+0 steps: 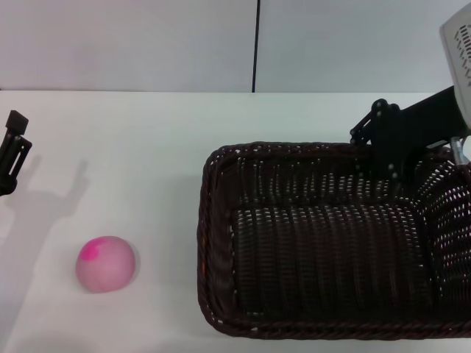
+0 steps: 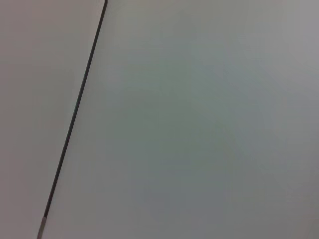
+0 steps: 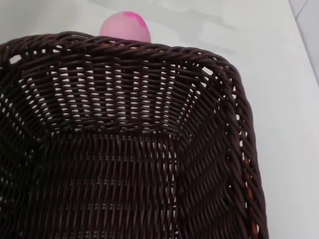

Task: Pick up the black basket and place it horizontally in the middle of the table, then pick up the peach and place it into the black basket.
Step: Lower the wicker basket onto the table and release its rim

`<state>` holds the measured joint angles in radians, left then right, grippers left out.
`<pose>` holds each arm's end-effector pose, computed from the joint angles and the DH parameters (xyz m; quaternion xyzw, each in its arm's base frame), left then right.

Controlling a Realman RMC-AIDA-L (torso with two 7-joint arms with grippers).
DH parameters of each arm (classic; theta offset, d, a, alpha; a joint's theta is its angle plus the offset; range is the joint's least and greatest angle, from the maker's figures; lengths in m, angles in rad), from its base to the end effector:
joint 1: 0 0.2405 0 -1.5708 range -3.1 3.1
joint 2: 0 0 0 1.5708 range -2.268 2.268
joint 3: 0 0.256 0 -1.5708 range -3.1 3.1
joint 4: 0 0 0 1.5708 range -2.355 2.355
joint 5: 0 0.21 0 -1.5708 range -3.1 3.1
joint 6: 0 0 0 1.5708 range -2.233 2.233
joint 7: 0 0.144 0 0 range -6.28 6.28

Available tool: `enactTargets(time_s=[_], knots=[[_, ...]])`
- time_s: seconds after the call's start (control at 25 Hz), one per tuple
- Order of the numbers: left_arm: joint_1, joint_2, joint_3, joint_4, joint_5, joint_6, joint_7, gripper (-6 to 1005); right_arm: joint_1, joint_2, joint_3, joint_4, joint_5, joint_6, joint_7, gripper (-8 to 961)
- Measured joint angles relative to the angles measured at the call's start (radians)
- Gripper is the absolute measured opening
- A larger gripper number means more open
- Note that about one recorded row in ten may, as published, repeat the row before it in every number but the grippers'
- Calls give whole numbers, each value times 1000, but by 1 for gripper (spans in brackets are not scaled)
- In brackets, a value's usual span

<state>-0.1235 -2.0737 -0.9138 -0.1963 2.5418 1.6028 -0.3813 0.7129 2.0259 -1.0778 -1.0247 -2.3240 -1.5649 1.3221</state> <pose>-0.3413 0.2173 0.0038 -0.6481 -0.2297 -0.4424 0.5758 0.1882 0.3787 0.0146 -0.9885 -0.1226 -0.0617 0.0635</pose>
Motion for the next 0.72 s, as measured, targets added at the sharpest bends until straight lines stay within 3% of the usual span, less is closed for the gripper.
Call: enactTargets(time_s=[0.6, 0.72], knots=[[-4, 1, 0, 0, 0, 6, -1, 768, -24, 12, 3, 21, 26, 44, -21, 251], [-4, 2, 0, 0, 0, 7, -1, 767, -41, 13, 10, 7, 57, 41, -22, 344]])
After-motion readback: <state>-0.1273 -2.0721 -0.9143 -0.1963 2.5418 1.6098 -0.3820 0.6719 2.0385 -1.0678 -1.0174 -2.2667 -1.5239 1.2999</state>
